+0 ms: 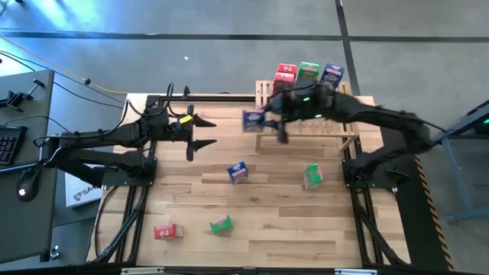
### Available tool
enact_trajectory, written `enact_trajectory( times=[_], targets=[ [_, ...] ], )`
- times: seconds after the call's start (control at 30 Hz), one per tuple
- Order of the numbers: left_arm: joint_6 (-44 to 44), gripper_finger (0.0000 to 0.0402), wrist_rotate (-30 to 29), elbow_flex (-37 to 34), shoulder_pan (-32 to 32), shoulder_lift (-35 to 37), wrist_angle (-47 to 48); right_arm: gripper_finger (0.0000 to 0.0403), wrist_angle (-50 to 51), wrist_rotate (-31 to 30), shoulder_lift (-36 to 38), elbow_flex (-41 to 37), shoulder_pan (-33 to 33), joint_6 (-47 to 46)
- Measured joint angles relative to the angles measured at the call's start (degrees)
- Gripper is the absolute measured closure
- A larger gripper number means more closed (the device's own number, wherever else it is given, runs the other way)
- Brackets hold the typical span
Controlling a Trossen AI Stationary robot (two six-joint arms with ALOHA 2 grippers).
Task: Stack cereal on shelf
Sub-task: Put the top blue cereal box on the shelf aligned with other blue cereal box
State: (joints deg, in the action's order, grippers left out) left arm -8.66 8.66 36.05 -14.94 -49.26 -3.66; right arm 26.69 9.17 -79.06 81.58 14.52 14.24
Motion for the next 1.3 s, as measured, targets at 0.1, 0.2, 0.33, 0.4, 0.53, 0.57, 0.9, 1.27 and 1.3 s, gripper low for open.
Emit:
enact_trajectory(
  times=[0.1,0.2,0.33,0.4,0.53,0.57,0.9,1.27,1.3],
  targets=[
    [1.1,0.0151,0.1,-1.4,-0.5,0.8,-0.6,0.0243,8.1,-0.1,6.1,0.0,2.6,1.1],
    [1.9,0.0151,0.1,-1.6,-0.5,1.2,-1.0,0.0243,16.2,-1.2,11.8,0.0,5.6,2.4],
    [2.0,0.0151,0.0,-1.6,-0.5,1.2,-1.9,0.0243,24.4,-4.2,19.4,0.0,10.1,4.4],
    [2.0,0.0151,0.0,-1.6,-0.5,1.2,-2.5,0.0243,25.9,-5.3,22.6,-0.6,12.9,5.4],
    [2.0,0.0151,0.0,-1.6,-0.5,1.2,-2.7,0.0243,25.9,-5.3,28.7,-6.0,19.5,7.6],
    [2.0,0.0151,0.0,-1.6,-0.5,1.1,-2.7,0.0243,25.7,-4.8,30.0,-7.9,21.2,8.0],
    [2.5,0.0151,0.0,-1.6,-0.5,1.0,-2.6,0.0243,15.8,-1.9,35.6,-23.9,35.6,11.8],
    [2.6,0.0151,-0.1,-1.6,-0.5,1.0,-2.2,0.0239,12.0,2.9,32.7,-26.3,45.8,10.0],
    [2.6,0.0151,-0.1,-1.6,-0.5,1.0,-2.2,0.0237,12.0,2.7,32.4,-26.3,46.2,9.4]
  ],
)
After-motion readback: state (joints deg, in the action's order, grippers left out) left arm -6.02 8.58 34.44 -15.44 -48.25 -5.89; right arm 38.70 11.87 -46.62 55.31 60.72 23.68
